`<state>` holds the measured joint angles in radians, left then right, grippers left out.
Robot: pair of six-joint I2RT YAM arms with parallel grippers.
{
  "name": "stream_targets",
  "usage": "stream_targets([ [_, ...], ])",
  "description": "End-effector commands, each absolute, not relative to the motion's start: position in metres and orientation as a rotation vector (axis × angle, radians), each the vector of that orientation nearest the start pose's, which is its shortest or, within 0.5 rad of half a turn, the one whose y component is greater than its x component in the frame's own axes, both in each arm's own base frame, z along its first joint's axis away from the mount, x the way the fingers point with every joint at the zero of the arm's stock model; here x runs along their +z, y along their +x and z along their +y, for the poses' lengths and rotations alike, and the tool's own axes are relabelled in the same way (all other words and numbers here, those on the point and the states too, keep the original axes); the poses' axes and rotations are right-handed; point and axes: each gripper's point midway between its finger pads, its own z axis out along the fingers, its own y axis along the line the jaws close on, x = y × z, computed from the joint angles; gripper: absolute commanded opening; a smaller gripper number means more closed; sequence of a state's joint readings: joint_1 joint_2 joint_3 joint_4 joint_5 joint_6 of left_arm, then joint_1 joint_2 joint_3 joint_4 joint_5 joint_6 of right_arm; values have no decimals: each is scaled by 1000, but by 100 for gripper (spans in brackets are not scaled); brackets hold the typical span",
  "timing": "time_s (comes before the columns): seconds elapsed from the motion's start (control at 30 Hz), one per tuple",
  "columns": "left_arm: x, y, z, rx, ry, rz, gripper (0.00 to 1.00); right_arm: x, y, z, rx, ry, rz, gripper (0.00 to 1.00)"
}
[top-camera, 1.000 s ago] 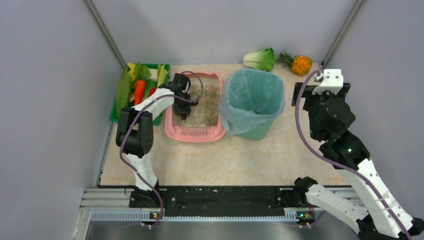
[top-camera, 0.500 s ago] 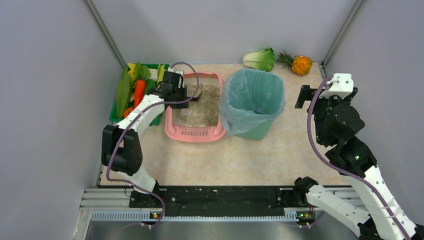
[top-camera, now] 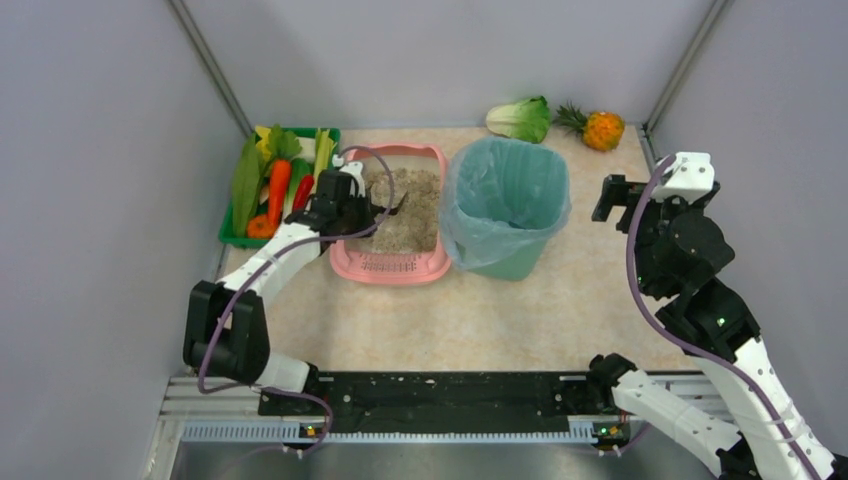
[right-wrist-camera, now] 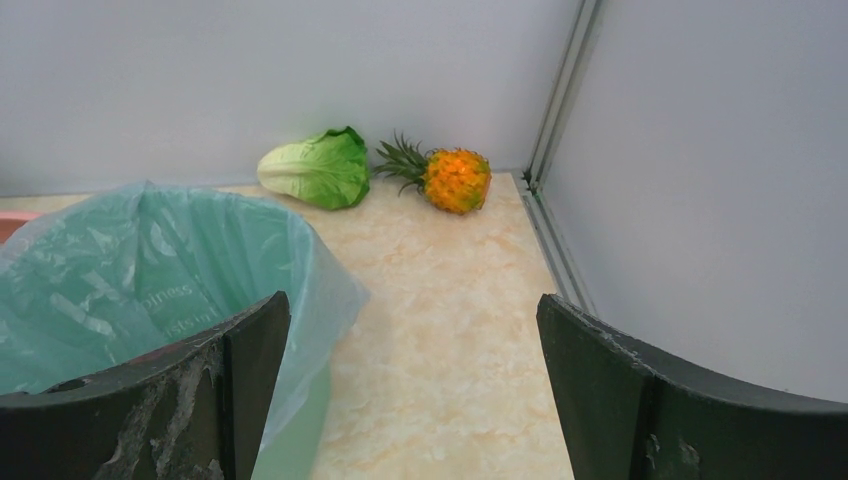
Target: Clean the litter box
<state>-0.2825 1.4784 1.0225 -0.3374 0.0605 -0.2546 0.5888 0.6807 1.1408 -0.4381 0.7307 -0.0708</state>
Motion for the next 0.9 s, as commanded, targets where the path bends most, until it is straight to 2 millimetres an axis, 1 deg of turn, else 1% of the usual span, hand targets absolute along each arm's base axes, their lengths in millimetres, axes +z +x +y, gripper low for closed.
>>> stream_targets([
  [0.0,179,382,-139,-396,148,2088,0,427,234,17,-90,102,1502,94],
  [0.13,192,372,-140,-414,193,2015,0,429,233,18,-75,109,1498,94],
  [0.3,194,354,-140,-443,236,1960,0,429,231,17,-63,118,1494,94],
  [0.4,202,344,-139,-454,252,1895,0,427,231,17,-61,123,1494,93],
  [0.43,201,341,-138,-455,255,1880,0,426,231,17,-59,124,1496,94],
  [0.6,204,336,-137,-465,257,1749,0,426,235,24,-38,112,1497,94],
  [0.7,212,330,-132,-467,215,1694,0,429,235,25,-9,136,1489,94],
  [0.73,214,332,-130,-462,190,1657,0,430,234,24,-6,141,1485,94],
  [0.77,210,333,-128,-457,174,1627,0,429,234,24,-7,143,1487,94],
  [0.8,212,337,-129,-463,169,1588,0,429,234,24,-7,145,1485,93],
  [0.87,214,338,-135,-501,174,1583,0,429,235,26,-4,137,1488,94],
])
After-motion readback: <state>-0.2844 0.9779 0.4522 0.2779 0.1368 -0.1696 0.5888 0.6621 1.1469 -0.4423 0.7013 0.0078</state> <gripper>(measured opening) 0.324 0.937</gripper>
